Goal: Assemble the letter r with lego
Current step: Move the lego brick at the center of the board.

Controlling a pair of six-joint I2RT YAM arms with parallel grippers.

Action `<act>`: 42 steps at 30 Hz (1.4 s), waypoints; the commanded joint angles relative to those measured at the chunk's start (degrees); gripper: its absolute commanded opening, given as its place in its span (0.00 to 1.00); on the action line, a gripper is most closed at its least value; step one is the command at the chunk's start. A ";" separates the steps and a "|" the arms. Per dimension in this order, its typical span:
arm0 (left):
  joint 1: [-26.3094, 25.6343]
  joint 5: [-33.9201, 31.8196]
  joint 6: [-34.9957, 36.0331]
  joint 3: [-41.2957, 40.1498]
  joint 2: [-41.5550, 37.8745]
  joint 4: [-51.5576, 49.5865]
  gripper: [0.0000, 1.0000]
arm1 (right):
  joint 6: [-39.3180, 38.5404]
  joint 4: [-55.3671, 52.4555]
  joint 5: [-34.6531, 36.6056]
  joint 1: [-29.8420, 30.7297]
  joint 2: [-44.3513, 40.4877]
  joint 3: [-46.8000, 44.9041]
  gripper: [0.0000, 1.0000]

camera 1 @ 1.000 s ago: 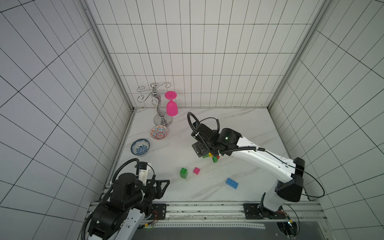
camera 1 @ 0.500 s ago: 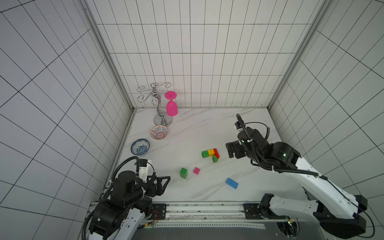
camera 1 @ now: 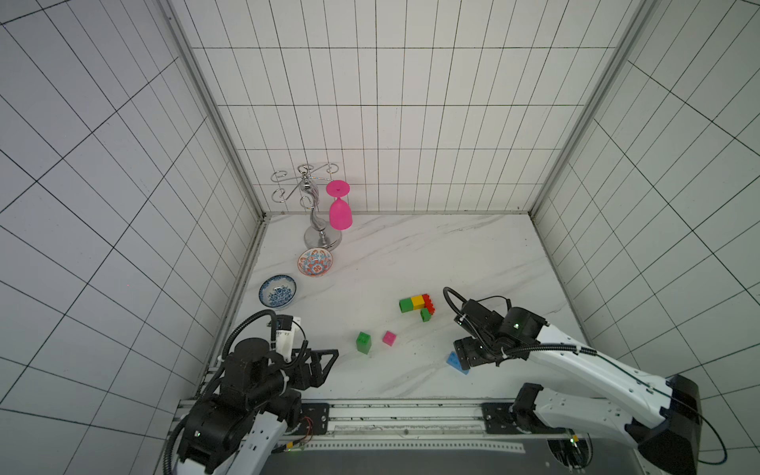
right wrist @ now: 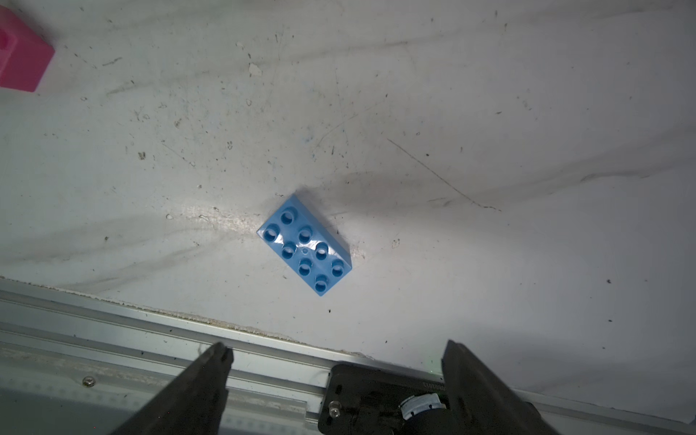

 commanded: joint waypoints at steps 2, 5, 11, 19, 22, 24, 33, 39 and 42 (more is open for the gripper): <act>0.25 1.08 -1.66 -1.25 -1.20 2.54 0.97 | -1.79 2.01 -1.89 0.10 8.08 1.12 0.93; 0.25 0.92 -1.32 -0.83 -0.83 2.27 0.97 | -2.94 5.37 -5.04 -0.64 13.06 1.49 0.92; 0.25 0.54 0.11 -1.41 -0.55 1.00 0.97 | -3.23 6.49 -6.37 -0.31 19.58 3.30 0.92; 0.25 1.68 -0.06 -3.48 0.12 3.19 0.97 | -3.89 9.98 -4.70 -0.96 27.54 2.61 0.89; 0.25 2.69 -0.35 -3.63 1.05 4.58 0.97 | -5.26 11.47 -5.78 -2.41 29.83 2.51 0.78; 0.25 2.73 -0.14 -3.49 1.54 4.83 0.97 | -5.72 12.00 -6.15 -3.16 30.41 2.41 0.69; 0.25 2.61 -0.33 -4.18 1.56 5.48 0.97 | -4.48 14.15 -6.98 -3.89 30.23 1.02 0.26; 0.25 2.55 -0.11 -3.83 2.22 5.78 0.97 | -3.39 14.48 -6.92 -3.98 31.55 3.36 0.00; 0.25 2.47 0.04 -3.61 2.53 5.79 0.97 | -3.44 14.04 -6.53 -3.98 33.00 6.71 0.00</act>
